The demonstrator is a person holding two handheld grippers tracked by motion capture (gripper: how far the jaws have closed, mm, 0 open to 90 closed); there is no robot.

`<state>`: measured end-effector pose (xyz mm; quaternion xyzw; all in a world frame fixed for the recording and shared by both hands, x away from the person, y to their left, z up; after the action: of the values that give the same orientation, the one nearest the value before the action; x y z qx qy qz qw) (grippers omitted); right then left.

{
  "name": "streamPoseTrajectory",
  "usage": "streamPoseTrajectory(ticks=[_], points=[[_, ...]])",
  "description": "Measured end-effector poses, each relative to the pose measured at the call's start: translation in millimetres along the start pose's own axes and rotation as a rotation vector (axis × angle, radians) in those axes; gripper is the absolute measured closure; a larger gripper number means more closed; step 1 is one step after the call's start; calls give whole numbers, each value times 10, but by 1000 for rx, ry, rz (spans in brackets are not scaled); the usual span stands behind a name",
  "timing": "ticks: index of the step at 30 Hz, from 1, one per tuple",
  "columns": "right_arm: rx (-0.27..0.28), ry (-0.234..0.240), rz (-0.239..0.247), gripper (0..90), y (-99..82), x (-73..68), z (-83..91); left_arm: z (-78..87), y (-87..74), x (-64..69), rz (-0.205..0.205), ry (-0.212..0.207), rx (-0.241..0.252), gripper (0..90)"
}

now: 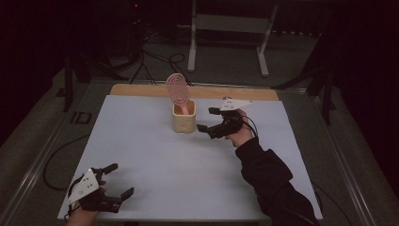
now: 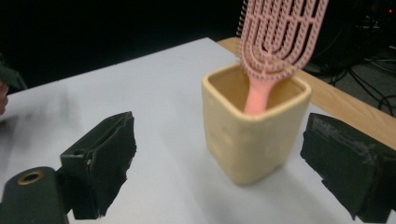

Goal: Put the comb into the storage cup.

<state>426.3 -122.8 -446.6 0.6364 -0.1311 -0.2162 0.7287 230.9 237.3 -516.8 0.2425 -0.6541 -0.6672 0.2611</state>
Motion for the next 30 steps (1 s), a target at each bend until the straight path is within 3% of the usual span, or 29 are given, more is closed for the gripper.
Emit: streamPoseTrajectory(ticks=[15,30], points=[[-16,-22,-19,99,-293,-62,489,-5,-1,0,1,2,0,0],[-21,-80,-66,99,-682,-175,964,-5,-1,-3,2,2,1,0]])
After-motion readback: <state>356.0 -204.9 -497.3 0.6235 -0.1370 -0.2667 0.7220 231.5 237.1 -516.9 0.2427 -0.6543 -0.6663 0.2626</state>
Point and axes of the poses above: each handheld gripper's, and its own axes: z roughly backward along the jaws, y roughly out of its top, x roughly to its right, the point moved 4 cm from there along -z, roughly forward along the jaws, and after that the axes turned 15 degrees about x, right-handed, at the moved point
